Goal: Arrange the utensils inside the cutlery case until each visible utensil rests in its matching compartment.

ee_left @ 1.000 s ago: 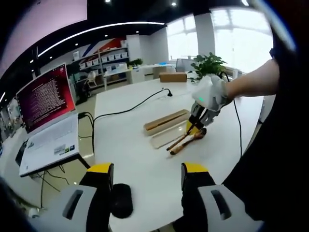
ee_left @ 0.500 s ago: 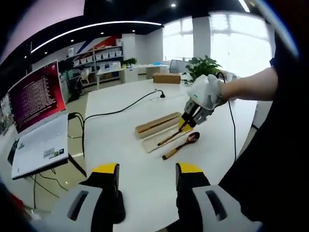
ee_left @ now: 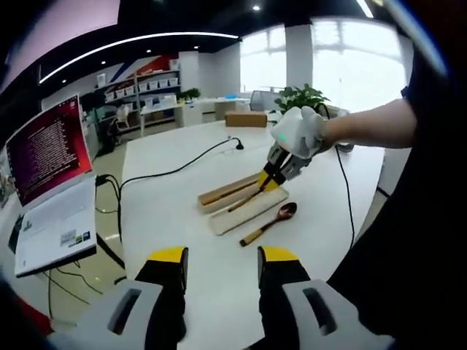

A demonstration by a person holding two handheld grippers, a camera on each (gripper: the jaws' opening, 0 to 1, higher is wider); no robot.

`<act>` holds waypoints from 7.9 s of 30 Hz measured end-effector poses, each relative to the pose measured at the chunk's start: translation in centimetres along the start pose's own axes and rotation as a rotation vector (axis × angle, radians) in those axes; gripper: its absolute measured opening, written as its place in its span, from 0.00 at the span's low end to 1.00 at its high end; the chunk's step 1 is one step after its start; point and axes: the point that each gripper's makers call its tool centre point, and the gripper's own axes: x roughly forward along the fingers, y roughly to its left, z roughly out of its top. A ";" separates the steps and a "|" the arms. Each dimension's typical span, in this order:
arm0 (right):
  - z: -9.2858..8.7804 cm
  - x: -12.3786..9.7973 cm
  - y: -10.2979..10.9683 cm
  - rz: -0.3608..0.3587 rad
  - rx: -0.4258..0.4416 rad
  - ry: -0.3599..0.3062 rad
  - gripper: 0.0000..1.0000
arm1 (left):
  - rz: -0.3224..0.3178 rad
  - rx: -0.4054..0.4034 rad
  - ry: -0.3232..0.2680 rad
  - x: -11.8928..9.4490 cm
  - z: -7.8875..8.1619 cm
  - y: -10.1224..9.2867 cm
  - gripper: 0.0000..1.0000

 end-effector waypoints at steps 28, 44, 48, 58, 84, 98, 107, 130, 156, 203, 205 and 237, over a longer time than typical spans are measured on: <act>-2.0 1.0 -5.5 -0.044 0.035 0.020 0.00 | 0.005 0.052 0.029 0.9 -0.4 -0.8 0.53; -2.9 2.9 -5.8 -0.017 0.074 0.040 0.00 | 0.024 0.052 -0.026 1.8 1.4 0.4 0.62; -2.3 3.1 -6.2 -0.013 0.087 0.026 0.00 | 0.020 0.055 0.002 2.0 0.4 0.1 0.64; -1.8 5.5 -6.6 0.021 0.088 0.039 0.00 | -0.001 0.027 0.018 2.5 -0.6 -0.4 0.64; -2.0 8.8 -5.7 0.099 0.121 0.096 0.00 | 0.055 -0.023 0.040 0.9 -2.6 2.5 0.64; -2.3 8.9 -5.7 0.099 0.136 0.104 0.00 | 0.052 -0.029 0.042 0.8 -3.1 2.6 0.63; -2.2 9.0 -6.0 0.088 0.156 0.106 0.00 | 0.065 -0.034 0.043 0.6 -3.2 2.9 0.62; -2.8 6.2 -7.6 -0.053 0.236 0.061 0.18 | 0.057 -0.020 0.029 1.1 -2.5 1.7 0.63; -7.4 1.9 -5.3 -0.147 0.378 0.060 0.35 | 0.012 0.041 0.033 0.9 -2.1 -0.3 0.63; -12.5 -2.4 0.3 -0.221 0.500 0.046 0.55 | -0.038 0.169 -0.026 2.1 2.8 -0.9 0.70; -12.5 -2.4 0.3 -0.223 0.496 0.041 0.55 | -0.038 0.179 -0.026 2.4 3.2 -1.0 0.70; -9.6 -2.4 0.4 -0.162 0.378 -0.052 0.59 | -0.026 0.199 -0.003 3.2 3.2 -1.2 0.70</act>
